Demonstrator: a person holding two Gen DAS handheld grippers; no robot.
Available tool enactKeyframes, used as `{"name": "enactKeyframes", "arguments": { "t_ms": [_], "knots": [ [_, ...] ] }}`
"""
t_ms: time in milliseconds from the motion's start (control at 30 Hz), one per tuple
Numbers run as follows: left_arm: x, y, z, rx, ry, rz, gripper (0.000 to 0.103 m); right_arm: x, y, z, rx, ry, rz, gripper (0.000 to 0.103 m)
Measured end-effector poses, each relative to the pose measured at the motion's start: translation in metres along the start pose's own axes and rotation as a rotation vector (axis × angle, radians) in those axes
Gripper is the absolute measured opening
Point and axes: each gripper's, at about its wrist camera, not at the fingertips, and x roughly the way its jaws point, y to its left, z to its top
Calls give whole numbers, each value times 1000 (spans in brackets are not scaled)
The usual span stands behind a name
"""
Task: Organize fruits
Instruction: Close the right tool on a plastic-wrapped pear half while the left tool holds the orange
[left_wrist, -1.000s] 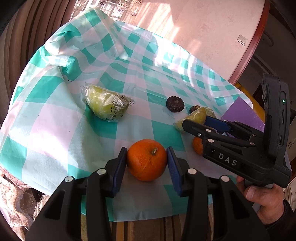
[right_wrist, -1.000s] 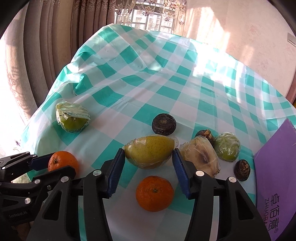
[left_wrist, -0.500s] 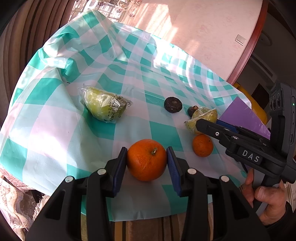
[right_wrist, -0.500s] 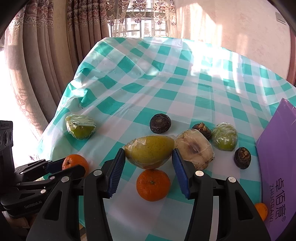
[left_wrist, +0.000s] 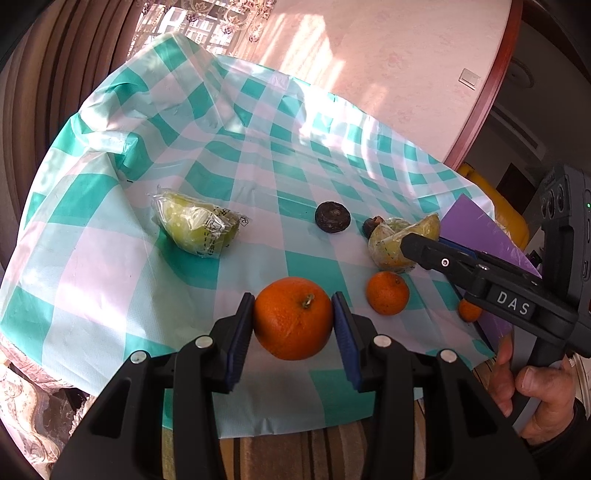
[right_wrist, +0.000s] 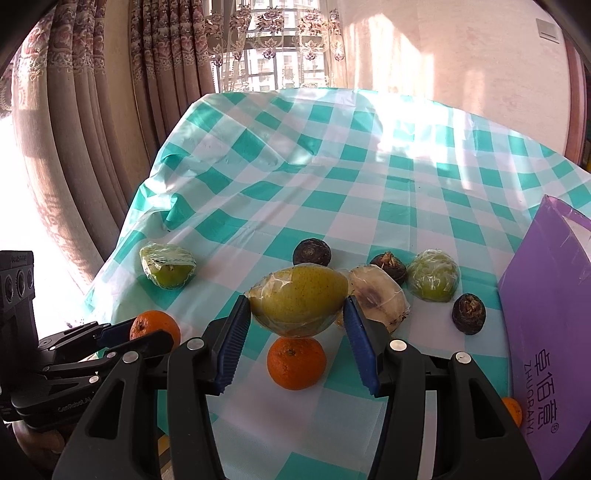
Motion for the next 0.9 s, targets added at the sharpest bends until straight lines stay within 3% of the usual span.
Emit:
{"name": "enactKeyframes", "arguments": {
  "t_ms": [567, 900],
  "knots": [
    [-9, -15, 12, 64, -24, 7, 42, -40, -20, 8, 48, -66, -13, 51],
    [-5, -19, 10, 73, -10, 6, 42, -32, -38, -23, 93, 46, -27, 51]
  ]
}}
